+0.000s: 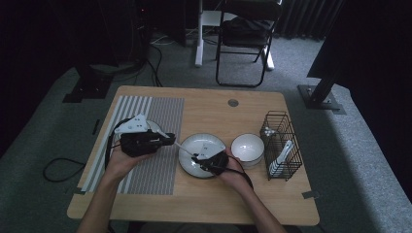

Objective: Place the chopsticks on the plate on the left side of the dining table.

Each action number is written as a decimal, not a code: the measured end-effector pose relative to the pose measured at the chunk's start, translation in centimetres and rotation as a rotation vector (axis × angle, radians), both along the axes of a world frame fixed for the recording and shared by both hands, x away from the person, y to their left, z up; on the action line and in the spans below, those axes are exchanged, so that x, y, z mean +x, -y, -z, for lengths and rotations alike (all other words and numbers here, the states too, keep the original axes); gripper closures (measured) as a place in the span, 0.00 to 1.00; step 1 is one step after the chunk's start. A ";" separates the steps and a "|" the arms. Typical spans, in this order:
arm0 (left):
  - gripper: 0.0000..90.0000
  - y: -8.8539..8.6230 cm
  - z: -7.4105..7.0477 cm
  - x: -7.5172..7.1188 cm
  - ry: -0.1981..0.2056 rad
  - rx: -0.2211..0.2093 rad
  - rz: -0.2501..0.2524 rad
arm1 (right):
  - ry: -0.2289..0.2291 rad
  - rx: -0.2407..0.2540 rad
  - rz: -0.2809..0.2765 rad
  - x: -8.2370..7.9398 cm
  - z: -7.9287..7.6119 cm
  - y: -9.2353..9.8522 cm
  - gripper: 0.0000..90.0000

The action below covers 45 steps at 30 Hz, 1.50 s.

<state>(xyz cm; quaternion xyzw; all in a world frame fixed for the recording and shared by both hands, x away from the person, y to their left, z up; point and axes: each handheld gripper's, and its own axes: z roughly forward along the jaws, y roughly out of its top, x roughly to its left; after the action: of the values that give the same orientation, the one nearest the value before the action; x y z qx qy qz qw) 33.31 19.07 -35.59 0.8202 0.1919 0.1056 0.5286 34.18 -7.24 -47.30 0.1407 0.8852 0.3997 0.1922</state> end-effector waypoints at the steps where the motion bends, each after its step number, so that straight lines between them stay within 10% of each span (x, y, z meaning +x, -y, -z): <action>1: 0.90 0.0 0.0 0.0 0.006 0.001 -0.011 | 0.004 -0.003 -0.005 -0.1 0.0 0.0 0.95; 17: 0.85 0.0 0.3 -0.9 0.085 0.038 -0.114 | 0.001 0.040 0.009 -0.1 -0.3 0.7 0.96; 45: 0.94 1.6 0.7 -0.4 0.175 0.128 -0.243 | -0.015 -0.022 0.041 -0.2 0.0 0.0 0.96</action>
<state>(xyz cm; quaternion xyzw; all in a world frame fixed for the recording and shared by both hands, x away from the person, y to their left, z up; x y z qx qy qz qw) 32.88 17.48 -36.31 0.8104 0.2359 0.2519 0.4734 33.94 -7.29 -47.30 0.1594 0.8879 0.3848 0.1952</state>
